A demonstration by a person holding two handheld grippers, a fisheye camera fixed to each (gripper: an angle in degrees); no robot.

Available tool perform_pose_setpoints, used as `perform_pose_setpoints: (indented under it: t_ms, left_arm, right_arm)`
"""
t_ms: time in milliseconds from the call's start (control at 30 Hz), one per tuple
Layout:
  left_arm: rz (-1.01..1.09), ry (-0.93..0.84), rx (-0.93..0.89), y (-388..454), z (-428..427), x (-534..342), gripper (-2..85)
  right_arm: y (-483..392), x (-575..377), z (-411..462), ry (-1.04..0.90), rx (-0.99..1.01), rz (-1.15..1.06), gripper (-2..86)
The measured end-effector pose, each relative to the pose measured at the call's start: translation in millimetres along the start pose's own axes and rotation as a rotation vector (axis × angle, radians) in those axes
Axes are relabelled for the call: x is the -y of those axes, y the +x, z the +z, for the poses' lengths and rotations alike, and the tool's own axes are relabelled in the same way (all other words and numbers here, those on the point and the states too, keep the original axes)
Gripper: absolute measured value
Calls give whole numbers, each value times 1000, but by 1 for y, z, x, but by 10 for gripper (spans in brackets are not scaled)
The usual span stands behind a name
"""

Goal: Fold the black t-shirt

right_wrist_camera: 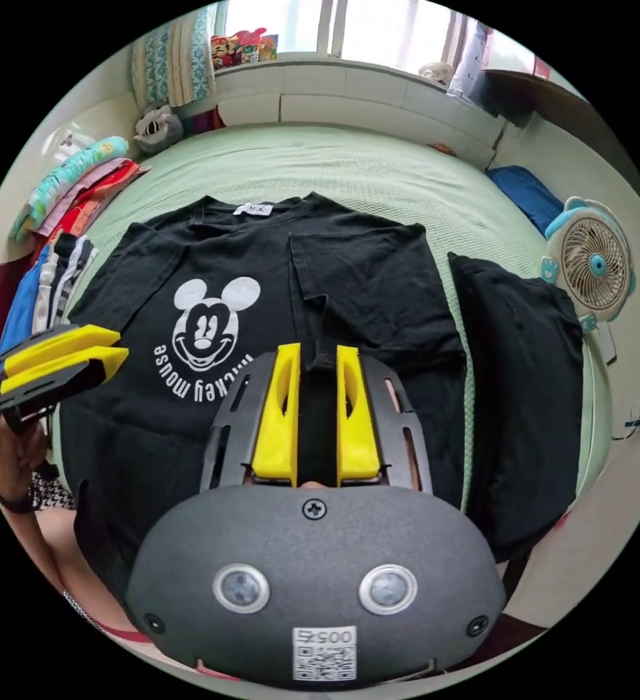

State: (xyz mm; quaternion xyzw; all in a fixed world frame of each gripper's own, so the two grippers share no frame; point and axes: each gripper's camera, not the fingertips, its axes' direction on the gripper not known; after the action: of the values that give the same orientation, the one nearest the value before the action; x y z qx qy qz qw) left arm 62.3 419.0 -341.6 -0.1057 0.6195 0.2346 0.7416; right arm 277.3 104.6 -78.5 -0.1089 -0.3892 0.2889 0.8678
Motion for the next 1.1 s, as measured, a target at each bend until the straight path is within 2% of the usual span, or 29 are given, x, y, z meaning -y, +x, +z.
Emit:
perform_pose_setpoints:
  t_ms: [100,233,433,600,667,700,967,1100]
  left_arm:
    - [-6,6,6,-5,-5,-2,80]
    - [-16,5,-7,-11,-9,-4,80]
    - [-8,-10,12,-16,-12,-8,80]
    - [-30,-37,39,-28,-13,-18,82]
    - [-59,-42,17,-36,-15,-23,84]
    - [-85,-43,12,-43,-16,-28,86]
    - [-243,1,6,-77,-46,-74,99]
    - [-276,-7,23,-85,-66,-97,115]
  right_arm:
    - [-6,-4,6,-14,-63,-8,20]
    - [-8,-19,-10,40,-52,-6,6]
    - [-12,-49,-3,8,-89,-82,31]
    - [-7,-65,-21,1,-21,-47,50]
    - [-5,-78,-20,-67,6,-62,47]
    - [-1,-88,-20,-110,7,-55,41]
    - [51,-181,-84,8,19,-11,69]
    - [92,-223,-104,10,19,90,78]
